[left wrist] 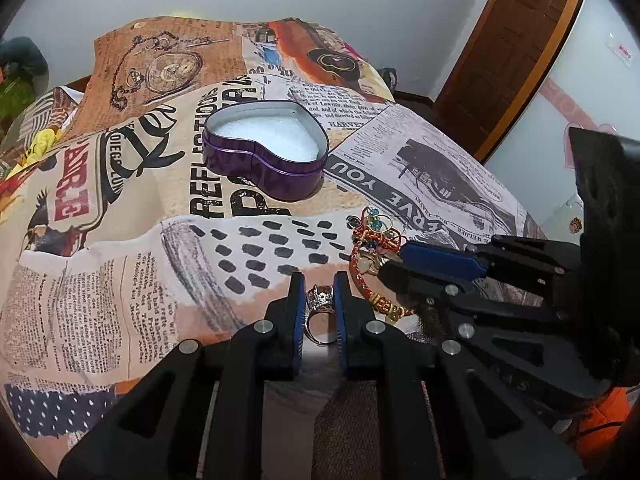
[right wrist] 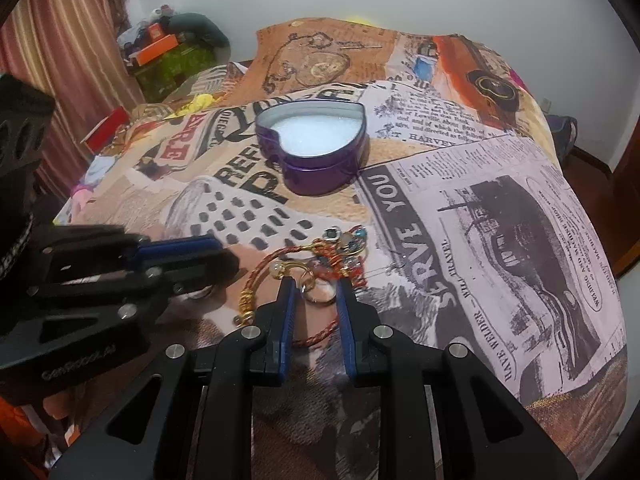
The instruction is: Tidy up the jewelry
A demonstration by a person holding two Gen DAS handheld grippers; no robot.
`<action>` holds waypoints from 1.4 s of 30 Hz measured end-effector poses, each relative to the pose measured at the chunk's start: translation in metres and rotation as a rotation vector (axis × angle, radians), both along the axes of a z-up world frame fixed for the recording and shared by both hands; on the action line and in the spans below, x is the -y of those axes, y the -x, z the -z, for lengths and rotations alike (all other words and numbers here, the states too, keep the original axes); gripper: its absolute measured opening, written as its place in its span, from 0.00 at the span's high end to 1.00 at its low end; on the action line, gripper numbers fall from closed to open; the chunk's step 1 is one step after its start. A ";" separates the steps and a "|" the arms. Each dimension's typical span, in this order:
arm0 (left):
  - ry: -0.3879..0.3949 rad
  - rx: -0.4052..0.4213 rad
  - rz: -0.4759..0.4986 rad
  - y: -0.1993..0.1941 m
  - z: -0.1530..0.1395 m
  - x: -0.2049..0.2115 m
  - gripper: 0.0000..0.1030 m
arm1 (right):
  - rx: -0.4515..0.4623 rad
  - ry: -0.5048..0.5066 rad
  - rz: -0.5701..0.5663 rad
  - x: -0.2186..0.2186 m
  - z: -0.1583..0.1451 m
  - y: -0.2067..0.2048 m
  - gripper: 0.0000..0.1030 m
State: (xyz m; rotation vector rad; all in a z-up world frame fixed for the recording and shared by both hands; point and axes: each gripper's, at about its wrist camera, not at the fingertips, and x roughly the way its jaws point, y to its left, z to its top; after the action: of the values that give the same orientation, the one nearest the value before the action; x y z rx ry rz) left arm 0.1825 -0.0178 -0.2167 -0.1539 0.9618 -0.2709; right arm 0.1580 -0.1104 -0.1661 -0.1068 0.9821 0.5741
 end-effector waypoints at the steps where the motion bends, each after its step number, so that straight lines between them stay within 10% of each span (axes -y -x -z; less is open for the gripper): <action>1: 0.001 0.000 0.000 0.000 0.000 0.000 0.88 | -0.004 -0.001 0.001 0.000 0.001 -0.002 0.82; 28: -0.016 0.061 -0.026 0.011 -0.019 -0.002 0.88 | 0.029 -0.028 0.005 0.009 -0.018 0.005 0.95; 42: 0.005 0.075 -0.053 0.019 -0.022 -0.013 0.88 | -0.110 -0.028 0.033 0.002 0.004 -0.017 0.77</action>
State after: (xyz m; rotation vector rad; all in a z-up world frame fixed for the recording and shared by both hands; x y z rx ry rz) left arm 0.1631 -0.0053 -0.1951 -0.1724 0.8816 -0.2293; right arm 0.1747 -0.1129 -0.1705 -0.0340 1.0802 0.5678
